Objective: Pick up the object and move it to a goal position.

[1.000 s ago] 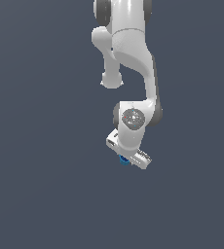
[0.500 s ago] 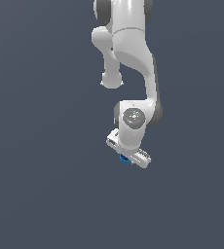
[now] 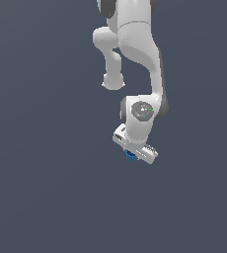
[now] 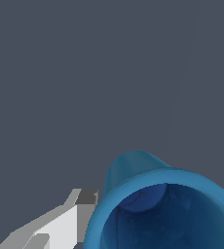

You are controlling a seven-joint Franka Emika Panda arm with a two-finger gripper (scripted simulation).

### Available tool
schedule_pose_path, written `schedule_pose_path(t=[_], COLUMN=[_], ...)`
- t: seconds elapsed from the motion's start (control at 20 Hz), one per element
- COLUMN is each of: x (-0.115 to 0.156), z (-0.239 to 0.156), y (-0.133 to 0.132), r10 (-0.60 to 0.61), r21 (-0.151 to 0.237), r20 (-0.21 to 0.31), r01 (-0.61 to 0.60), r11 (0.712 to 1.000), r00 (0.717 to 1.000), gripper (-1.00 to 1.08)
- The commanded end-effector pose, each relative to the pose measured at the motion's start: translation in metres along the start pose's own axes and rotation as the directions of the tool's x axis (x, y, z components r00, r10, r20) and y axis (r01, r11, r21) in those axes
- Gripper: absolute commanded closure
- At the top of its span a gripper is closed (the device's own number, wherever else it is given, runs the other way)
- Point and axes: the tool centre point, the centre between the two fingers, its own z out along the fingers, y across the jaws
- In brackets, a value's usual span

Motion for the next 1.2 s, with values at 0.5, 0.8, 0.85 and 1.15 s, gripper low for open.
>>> schedule_pose_path(t=[0.5,0.8,0.85,1.15], x=[-0.105,-0.153,-0.159,-0.187], z=[-0.024,-0.035,-0.037,-0.043], y=[-0.003,-0.004,-0.005,-0.007], r10=[-0.001,-0.001,-0.001,-0.001], r21=[0.001,0.001,0.001,0.001], r20=[-0.001,-0.001,-0.001,-0.001], r01=[0.001,0.001,0.001,0.001], r11=[1.000,1.000,1.000,1.000], r00=[1.000,1.000,1.000,1.000], gripper=[1.08,1.08,1.08,1.08])
